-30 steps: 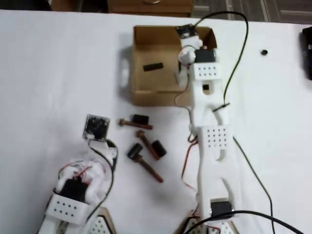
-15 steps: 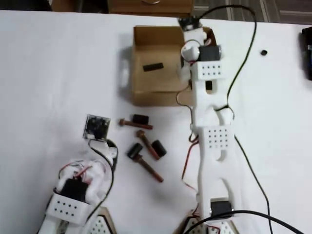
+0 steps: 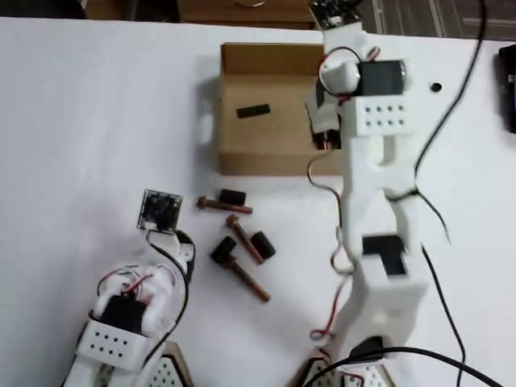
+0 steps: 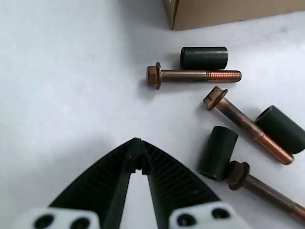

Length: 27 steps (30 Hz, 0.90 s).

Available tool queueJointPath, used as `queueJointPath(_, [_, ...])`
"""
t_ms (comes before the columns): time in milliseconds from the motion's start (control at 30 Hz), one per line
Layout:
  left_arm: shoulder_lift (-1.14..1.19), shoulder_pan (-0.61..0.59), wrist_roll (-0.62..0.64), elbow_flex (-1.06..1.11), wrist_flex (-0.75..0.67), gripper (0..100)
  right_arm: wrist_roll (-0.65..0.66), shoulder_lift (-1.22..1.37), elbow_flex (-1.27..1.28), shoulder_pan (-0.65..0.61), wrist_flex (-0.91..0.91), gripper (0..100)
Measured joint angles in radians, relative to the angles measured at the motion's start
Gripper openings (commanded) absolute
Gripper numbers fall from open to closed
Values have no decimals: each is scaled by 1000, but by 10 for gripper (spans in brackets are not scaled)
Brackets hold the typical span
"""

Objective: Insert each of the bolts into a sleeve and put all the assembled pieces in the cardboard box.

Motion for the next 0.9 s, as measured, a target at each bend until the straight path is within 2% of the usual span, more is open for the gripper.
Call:
queueJointPath(267, [0,0,0,0,-5,22,101,-462,404,-92,0,426])
queueJointPath(500, [0,0,0,0,-5,22,281,-793,744,-146,0,426])
queueJointPath(800, [0,0,0,0,-6,22,393,-1080,1079,-155,0,426])
queueJointPath(900, [0,0,0,0,-6,22,411,-1122,1197,-198,0,426])
